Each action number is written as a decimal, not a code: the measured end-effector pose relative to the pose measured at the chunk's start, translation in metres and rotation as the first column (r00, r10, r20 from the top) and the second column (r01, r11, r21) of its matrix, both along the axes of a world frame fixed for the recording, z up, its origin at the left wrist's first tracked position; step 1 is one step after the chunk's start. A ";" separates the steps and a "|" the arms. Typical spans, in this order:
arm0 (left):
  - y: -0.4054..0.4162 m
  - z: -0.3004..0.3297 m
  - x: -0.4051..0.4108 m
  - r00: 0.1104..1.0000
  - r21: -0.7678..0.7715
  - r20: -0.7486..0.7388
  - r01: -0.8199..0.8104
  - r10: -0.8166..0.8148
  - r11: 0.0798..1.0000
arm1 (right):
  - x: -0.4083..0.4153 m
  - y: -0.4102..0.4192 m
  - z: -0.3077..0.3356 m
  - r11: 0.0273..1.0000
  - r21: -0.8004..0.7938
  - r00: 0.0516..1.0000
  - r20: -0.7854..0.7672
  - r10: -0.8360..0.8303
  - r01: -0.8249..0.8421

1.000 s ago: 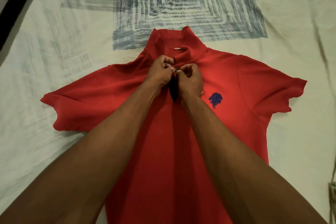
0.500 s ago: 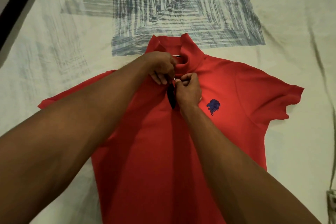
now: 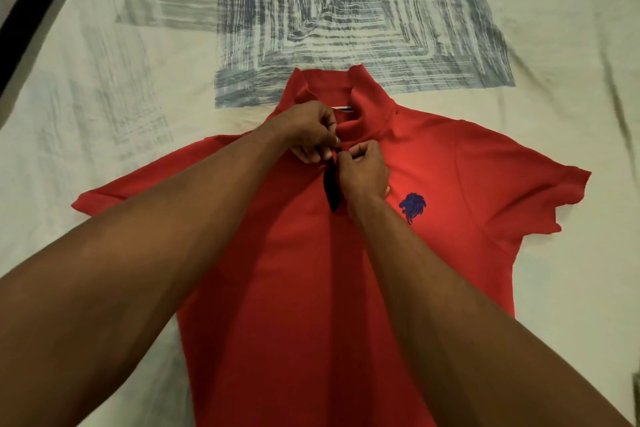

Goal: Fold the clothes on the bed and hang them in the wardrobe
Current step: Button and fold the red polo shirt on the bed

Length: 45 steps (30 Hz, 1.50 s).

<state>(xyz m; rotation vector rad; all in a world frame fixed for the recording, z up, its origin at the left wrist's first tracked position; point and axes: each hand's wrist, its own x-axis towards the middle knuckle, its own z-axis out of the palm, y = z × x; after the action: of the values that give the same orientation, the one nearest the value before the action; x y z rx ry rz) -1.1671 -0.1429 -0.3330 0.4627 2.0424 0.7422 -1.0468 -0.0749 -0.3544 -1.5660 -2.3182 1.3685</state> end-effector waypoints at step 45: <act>-0.041 -0.016 0.115 0.569 0.058 -0.822 0.062 0.012 0.996 | 0.038 0.009 0.020 0.914 0.168 0.929 0.039 0.368 -0.369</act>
<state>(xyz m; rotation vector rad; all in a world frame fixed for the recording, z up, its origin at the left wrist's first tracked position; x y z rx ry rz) -1.0518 -0.1838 -0.3489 1.0425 2.8780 0.6412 -1.0086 -0.0655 -0.3340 -1.1261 -2.7545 1.1721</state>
